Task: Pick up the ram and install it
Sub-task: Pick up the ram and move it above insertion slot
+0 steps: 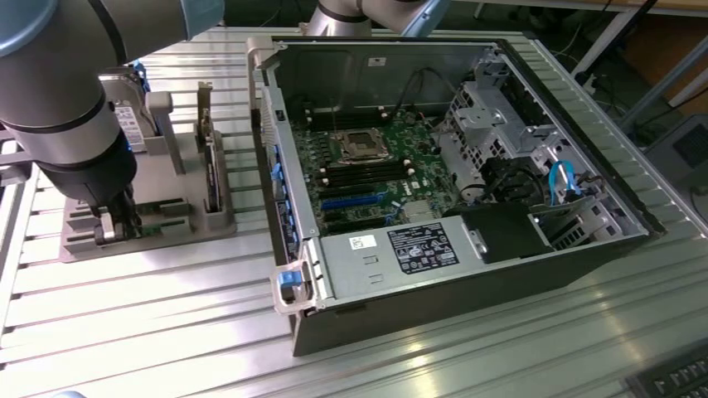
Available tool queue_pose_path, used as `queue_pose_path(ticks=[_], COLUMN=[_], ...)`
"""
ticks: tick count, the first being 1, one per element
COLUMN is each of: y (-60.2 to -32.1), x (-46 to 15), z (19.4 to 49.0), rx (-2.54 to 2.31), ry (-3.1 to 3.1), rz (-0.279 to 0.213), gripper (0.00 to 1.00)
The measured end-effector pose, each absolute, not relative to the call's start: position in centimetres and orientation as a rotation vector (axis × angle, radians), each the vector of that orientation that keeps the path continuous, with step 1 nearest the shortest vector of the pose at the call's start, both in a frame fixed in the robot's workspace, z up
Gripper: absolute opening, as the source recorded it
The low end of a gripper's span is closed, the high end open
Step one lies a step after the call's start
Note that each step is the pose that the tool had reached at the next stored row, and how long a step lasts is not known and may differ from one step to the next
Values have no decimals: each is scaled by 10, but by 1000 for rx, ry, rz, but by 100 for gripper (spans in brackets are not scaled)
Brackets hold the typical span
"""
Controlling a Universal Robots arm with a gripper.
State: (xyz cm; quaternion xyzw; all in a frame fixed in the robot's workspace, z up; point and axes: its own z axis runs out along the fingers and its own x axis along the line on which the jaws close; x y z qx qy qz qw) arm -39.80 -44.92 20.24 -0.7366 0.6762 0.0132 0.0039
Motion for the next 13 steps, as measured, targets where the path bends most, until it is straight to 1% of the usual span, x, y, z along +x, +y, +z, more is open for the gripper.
queue_pose_path(ticks=[13], y=[-449], x=[-398], z=[201], rx=[-2309], ry=[2117], rz=[40], gripper=[24])
